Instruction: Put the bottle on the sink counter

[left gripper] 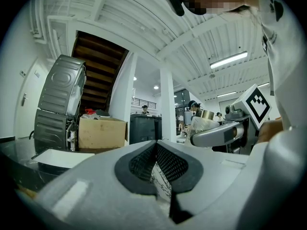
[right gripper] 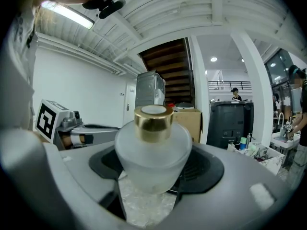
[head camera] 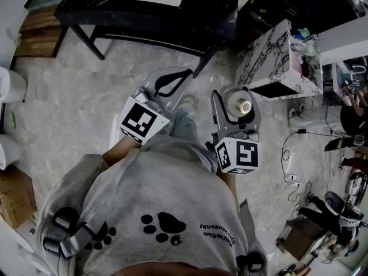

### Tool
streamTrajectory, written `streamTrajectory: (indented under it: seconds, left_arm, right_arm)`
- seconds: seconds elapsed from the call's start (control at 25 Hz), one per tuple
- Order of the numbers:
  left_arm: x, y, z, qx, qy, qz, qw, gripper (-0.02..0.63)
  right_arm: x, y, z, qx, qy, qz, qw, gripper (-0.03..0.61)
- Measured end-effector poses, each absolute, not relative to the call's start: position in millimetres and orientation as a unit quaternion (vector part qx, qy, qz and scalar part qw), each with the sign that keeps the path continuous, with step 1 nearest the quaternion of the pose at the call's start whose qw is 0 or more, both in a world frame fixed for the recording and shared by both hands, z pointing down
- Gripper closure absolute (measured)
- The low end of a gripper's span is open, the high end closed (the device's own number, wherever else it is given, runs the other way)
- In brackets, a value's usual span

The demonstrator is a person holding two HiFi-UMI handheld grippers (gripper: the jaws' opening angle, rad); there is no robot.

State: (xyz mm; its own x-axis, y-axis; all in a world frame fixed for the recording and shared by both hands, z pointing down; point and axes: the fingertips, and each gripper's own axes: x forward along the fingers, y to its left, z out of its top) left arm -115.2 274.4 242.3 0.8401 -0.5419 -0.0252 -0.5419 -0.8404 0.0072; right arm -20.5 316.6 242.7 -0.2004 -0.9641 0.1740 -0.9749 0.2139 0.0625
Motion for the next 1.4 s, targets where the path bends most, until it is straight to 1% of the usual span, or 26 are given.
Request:
streamTrajectory:
  seconds: [0.36, 0.56, 0.8, 1.04, 1.4]
  left_arm:
    - [-88, 219, 247, -0.952, 0.306, 0.012, 0.006, 0.612]
    - [-56, 177, 248, -0.95, 0.313, 0.007, 0.004, 0.612]
    - [-20, 125, 238, -0.945, 0.327, 0.003, 0.018, 0.612]
    - [10, 92, 239, -0.94, 0.341, -0.006, 0.02, 0.612]
    - [16, 69, 245, -0.926, 0.376, -0.023, 0.024, 0.612]
  right_arm:
    - [7, 256, 247, 0.607, -0.79, 0.031, 0.08, 0.244]
    - [39, 206, 248, 0.594, -0.8, 0.031, 0.081, 0.244]
    - [75, 145, 240, 0.576, -0.814, 0.019, 0.076, 0.244]
    - [103, 104, 243, 0.557, -0.827, 0.022, 0.072, 0.244]
    - [119, 72, 249, 0.534, -0.843, 0.023, 0.066, 0.244]
